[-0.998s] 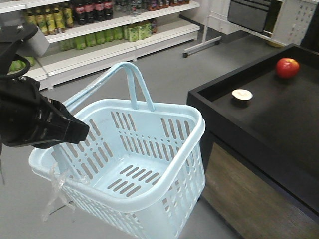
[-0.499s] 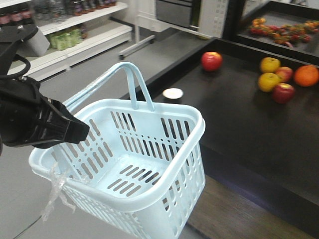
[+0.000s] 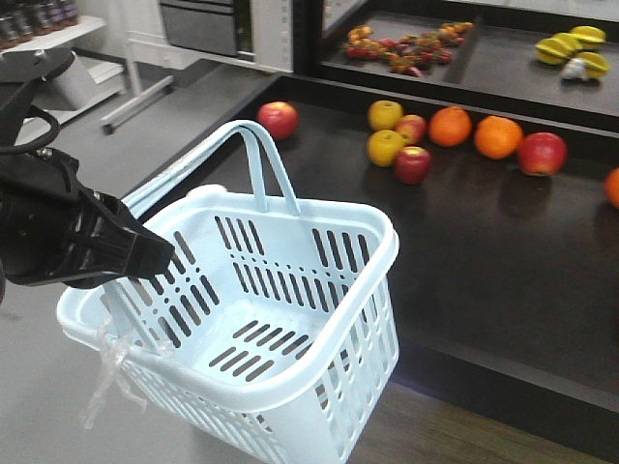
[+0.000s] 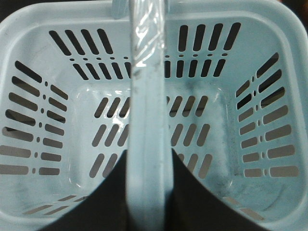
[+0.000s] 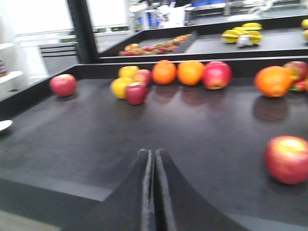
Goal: Pick three apples into basket with both arms
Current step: 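Approach the apple table holding the basket in the left gripper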
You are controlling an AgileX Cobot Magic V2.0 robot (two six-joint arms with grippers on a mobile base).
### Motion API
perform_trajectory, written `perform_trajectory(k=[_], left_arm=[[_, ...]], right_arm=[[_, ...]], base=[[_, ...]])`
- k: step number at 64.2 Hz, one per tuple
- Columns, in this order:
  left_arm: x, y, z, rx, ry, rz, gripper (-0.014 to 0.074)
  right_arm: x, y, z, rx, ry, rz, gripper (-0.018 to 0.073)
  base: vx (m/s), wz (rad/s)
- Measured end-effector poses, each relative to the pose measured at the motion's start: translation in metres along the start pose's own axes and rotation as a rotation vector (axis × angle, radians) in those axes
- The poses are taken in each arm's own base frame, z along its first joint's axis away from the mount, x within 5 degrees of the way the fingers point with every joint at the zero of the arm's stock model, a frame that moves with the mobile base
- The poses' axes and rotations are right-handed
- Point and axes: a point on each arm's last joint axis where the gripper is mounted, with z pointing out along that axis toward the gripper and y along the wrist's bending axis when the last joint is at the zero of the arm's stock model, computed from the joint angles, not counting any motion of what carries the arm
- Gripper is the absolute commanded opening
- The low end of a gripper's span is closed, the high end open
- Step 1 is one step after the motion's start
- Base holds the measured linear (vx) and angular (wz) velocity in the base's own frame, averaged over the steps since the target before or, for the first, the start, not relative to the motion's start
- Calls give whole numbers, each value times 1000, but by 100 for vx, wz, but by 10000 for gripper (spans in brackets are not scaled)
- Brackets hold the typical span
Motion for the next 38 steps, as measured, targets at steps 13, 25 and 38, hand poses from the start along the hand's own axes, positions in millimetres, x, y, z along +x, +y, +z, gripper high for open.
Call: perform_trajectory(k=[13, 25, 38], left_arm=[[0, 0, 0, 0, 0, 0, -8], [0, 0, 0, 0, 0, 0, -8], [0, 0, 0, 3, 1, -2, -8]], right_arm=[[0, 0, 0, 0, 1, 0, -1], [0, 0, 0, 0, 1, 0, -1], [0, 0, 0, 0, 1, 0, -1]], base=[[6, -47], [6, -40], [5, -23]])
